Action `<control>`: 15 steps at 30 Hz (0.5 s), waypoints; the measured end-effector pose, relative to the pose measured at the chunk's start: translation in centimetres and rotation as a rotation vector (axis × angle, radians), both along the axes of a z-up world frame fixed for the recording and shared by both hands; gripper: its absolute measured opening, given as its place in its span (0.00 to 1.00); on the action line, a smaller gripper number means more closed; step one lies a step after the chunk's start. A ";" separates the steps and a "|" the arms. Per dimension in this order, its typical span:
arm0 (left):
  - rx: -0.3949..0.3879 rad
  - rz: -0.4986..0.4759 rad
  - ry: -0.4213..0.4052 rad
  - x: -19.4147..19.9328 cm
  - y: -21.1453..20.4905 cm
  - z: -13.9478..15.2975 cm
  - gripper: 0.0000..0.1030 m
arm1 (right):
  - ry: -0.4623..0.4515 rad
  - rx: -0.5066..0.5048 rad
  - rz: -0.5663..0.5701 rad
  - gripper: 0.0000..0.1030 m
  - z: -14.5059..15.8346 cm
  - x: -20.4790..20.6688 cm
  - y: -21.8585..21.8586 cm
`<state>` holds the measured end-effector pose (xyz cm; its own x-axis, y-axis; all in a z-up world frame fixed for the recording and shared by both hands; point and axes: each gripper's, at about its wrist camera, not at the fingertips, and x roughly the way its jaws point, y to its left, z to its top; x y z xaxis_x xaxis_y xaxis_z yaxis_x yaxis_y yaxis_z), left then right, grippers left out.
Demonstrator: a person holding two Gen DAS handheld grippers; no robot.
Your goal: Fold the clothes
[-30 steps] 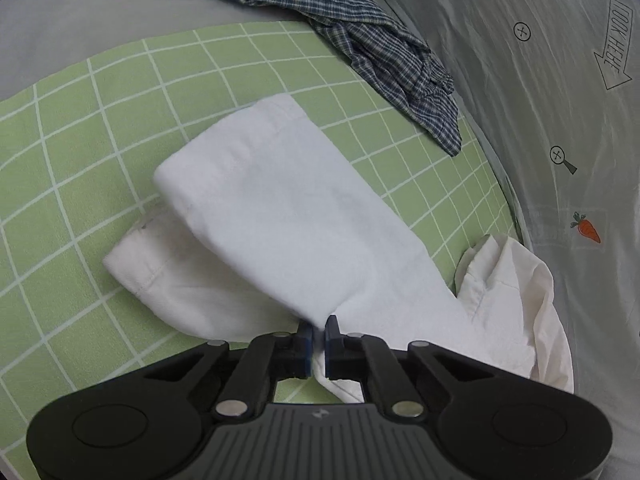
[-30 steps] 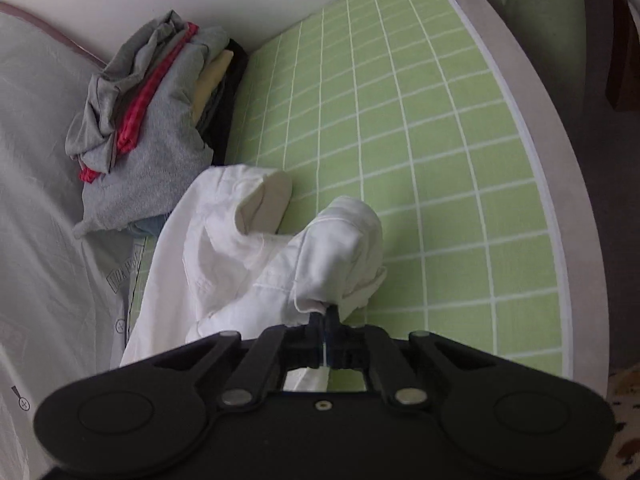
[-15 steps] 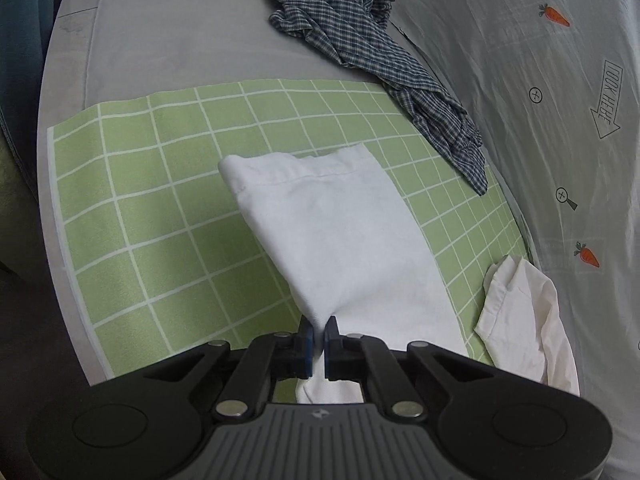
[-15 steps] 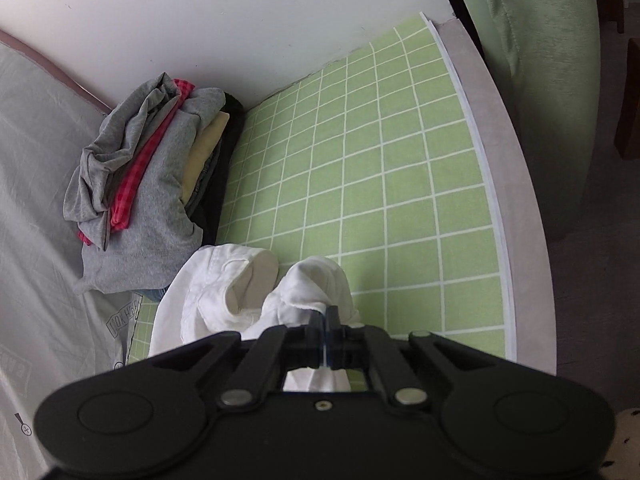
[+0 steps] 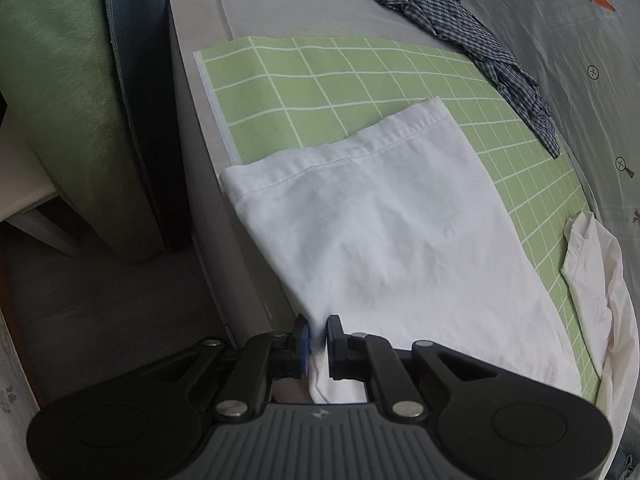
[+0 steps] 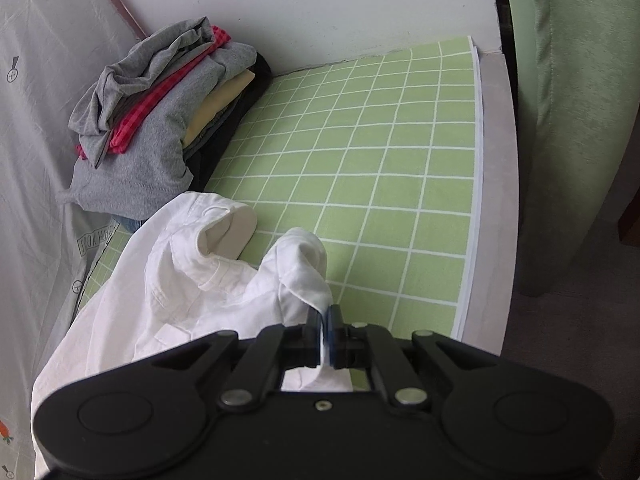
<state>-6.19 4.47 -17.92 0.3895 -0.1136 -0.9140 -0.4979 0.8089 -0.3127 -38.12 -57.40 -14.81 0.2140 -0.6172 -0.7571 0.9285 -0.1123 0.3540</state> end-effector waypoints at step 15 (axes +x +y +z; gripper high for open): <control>0.161 -0.198 -0.201 8.5 2.7 6.5 0.42 | 0.266 -0.255 0.663 0.97 1.6 22.2 14.9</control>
